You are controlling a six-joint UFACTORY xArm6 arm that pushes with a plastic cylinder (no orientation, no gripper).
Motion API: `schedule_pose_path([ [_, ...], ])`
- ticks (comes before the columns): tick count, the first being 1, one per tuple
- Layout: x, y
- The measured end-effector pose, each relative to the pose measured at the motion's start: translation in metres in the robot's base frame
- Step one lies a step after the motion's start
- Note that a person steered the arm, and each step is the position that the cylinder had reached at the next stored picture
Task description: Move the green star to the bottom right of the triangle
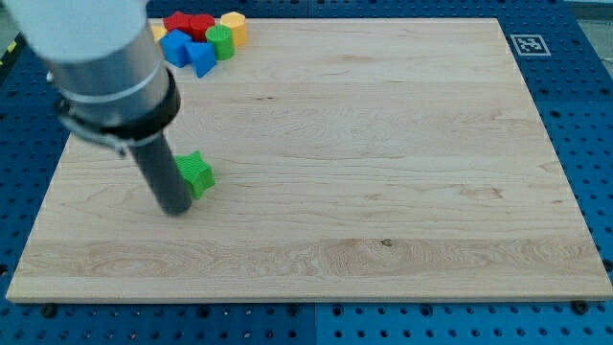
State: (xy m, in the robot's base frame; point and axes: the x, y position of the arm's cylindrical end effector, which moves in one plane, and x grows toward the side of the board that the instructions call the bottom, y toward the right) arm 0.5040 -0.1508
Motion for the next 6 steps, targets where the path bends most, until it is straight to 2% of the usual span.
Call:
schedule_pose_path([
  [1, -0.077, 0.000],
  [2, -0.080, -0.005],
  [3, -0.031, -0.011],
  [4, 0.006, 0.020],
  [5, -0.029, 0.078],
  [6, -0.089, 0.064],
])
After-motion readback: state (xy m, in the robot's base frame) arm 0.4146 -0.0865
